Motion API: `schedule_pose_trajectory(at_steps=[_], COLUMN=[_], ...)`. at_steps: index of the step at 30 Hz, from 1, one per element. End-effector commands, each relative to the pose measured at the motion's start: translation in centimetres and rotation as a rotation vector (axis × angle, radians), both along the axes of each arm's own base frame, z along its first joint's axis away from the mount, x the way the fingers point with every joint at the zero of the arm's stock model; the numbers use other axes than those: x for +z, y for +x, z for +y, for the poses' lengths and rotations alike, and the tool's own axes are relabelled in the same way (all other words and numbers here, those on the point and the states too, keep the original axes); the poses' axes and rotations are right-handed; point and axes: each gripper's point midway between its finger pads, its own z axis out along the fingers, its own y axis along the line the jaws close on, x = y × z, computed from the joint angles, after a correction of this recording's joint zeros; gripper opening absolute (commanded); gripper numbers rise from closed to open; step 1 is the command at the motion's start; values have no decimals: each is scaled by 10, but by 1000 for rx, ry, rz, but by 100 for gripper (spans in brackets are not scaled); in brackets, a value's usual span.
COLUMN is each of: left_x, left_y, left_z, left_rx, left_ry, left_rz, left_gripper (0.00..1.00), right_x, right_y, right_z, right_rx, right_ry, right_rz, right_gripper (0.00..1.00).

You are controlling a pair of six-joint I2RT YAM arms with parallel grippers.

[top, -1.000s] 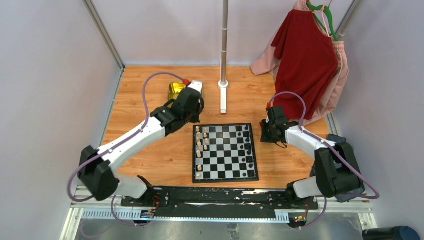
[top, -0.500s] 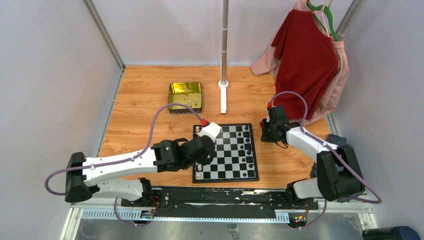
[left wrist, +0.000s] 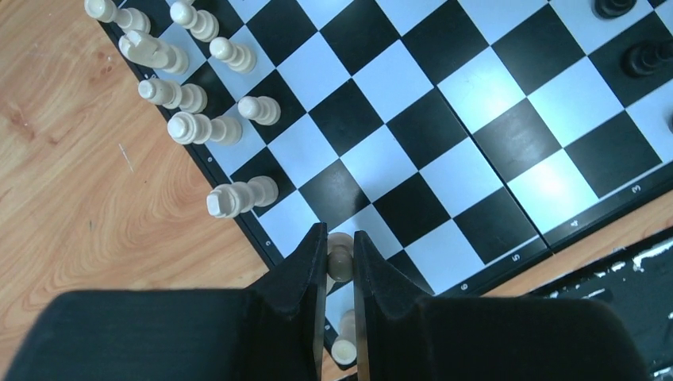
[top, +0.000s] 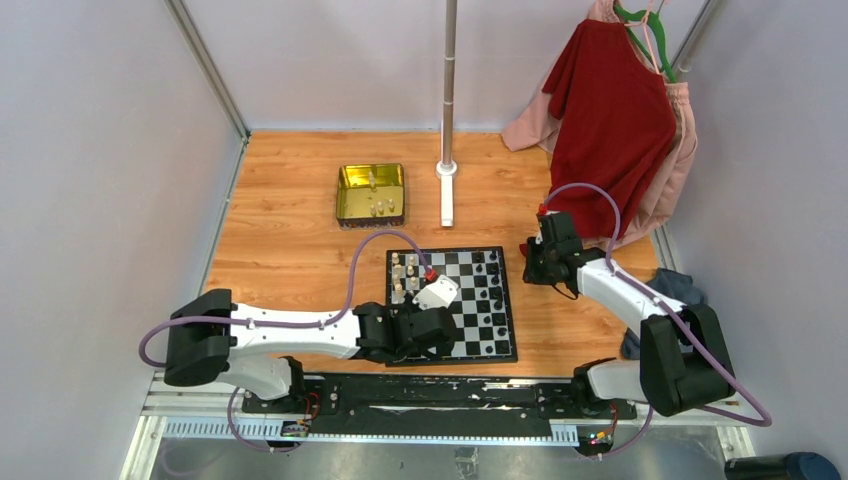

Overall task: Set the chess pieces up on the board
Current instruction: Place the chess piece on the chessboard.

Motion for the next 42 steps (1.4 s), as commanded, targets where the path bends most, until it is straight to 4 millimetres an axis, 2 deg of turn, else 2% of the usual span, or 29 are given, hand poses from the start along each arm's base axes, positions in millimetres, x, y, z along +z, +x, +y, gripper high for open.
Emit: schedule_pose_trajectory(at_steps=[1, 11, 23, 35, 42], left_x=[0, -18, -24, -31, -34], left_y=[11, 25, 47, 55, 56], left_z=[-11, -7, 1, 8, 9], left_rx=[65, 129, 178, 207, 217], left_ry=[-77, -133, -183, -188, -168], left_rz=[-65, -46, -19, -5, 0], left_gripper=[0, 0, 0, 0, 6], right_x=[-4, -7, -11, -14, -14], right_y=[-8, -9, -9, -9, -8], right_z=[-5, -2, -1, 0, -1], right_rx=[-7, -1, 4, 4, 1], right_ry=[0, 11, 15, 14, 11], right_rz=[22, 36, 49, 61, 59], right_gripper=[28, 28, 28, 28, 28])
